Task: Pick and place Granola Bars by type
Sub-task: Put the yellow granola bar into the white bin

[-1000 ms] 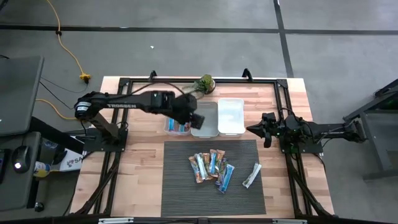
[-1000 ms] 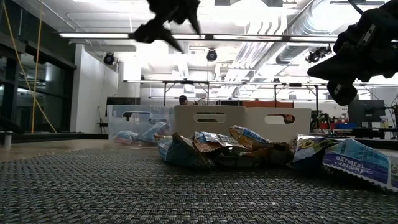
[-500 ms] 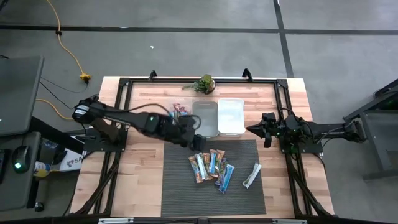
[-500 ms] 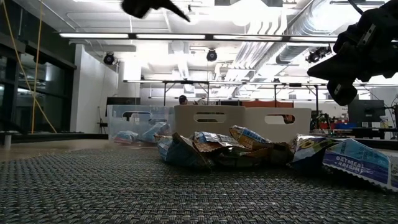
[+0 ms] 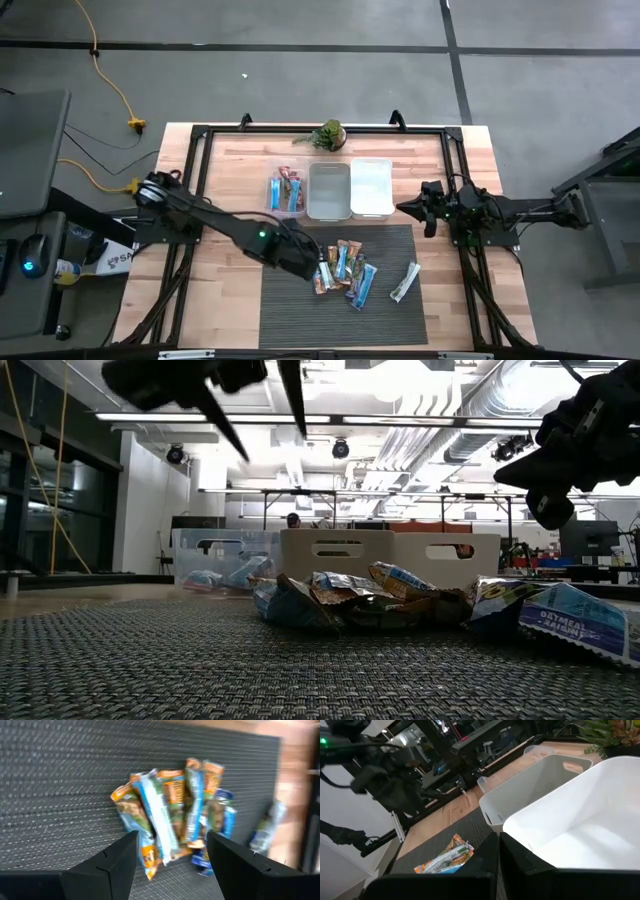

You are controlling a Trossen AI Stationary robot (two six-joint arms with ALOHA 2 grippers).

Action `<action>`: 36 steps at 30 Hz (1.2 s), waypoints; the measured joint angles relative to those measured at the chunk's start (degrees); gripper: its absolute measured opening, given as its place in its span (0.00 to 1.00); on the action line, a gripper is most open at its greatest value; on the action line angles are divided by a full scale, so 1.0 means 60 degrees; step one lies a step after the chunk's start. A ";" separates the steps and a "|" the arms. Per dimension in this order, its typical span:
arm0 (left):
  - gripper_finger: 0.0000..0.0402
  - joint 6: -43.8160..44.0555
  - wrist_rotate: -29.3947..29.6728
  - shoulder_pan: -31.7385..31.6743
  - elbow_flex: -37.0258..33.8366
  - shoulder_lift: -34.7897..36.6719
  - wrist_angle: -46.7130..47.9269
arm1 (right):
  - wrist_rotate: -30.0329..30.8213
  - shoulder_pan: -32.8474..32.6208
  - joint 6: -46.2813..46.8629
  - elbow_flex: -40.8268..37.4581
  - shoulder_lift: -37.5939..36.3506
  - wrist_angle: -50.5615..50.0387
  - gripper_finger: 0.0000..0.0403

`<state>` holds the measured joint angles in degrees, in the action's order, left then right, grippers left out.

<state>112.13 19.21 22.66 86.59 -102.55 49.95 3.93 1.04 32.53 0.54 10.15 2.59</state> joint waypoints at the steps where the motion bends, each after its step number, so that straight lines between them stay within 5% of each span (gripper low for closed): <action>1: 0.57 0.0072 -0.0120 -0.0022 -0.0005 -0.0147 0.0038 | -0.0006 -0.0001 0.0001 0.0000 0.0000 -0.0021 0.00; 11: 0.57 0.0370 -0.1555 -0.0333 0.0004 -0.1358 0.0287 | -0.0008 -0.0001 0.0000 0.0000 -0.0008 -0.0017 0.00; 36: 0.57 0.0035 -0.2230 -0.0719 -0.0004 -0.2360 -0.0387 | -0.0009 0.0000 0.0000 0.0000 0.0127 -0.0023 0.00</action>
<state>112.33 5.83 18.35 86.56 -116.71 47.63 3.88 1.04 32.53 0.54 10.92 2.45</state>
